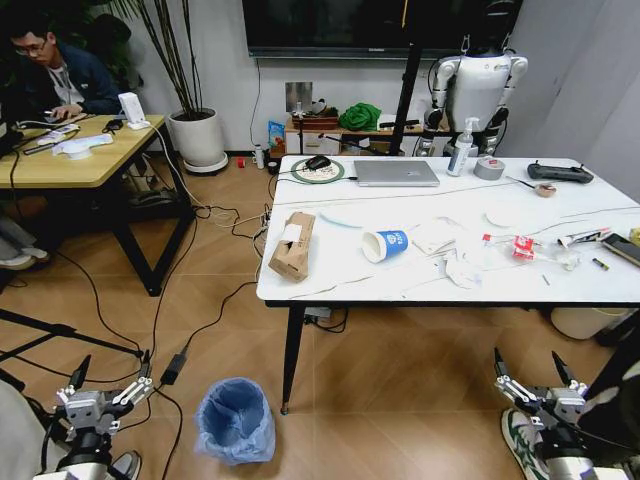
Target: Pick up the trash bin and place the trash from the table into it.
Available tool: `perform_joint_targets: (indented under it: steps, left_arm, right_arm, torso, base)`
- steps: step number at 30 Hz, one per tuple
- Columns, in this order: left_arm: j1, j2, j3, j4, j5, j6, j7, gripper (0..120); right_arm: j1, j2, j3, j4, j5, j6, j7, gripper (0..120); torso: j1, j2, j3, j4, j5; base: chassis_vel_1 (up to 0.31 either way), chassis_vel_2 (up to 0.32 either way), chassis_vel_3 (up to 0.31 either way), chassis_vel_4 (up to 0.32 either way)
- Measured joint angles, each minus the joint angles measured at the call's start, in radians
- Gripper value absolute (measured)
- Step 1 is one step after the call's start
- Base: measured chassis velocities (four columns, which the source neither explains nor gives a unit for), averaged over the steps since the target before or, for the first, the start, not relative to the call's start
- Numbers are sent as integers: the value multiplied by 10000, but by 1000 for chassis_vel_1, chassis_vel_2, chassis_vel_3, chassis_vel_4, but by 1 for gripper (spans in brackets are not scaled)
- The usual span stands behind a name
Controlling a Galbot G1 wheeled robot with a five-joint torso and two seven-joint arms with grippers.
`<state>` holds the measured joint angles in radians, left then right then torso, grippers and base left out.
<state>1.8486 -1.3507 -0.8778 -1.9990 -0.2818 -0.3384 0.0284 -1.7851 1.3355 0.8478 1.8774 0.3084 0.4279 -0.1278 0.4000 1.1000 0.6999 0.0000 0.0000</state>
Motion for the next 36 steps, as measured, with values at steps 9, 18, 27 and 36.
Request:
perform_joint_targets:
  steps: [9,18,27,36]
  left_arm:
    - [34,14,116,-60,137,32,-72,100]
    - [-31,-47,81,-105,119,-2,-80,100]
    - [-10,-64,223,-108,215,-94,-105,100]
    - [43,-119,230,-259,456,119,-221,100]
  right_arm:
    - [-37,47,79,37,1,5,-31,100]
    - [-36,59,70,35,-10,-35,-33,100]
    - [146,152,74,145,97,-127,-34,100]
    - [239,146,102,228,260,-167,-34,100]
  torso:
    - [0,0,0,0,0]
    - [0,0,0,0,1]
    - [0,0,0,0,-1]
    - [-168,-371,-201,-1,0]
  base:
    - [0,0,0,0]
    - [0,0,0,0]
    - [0,0,0,0]
    - [0,0,0,0]
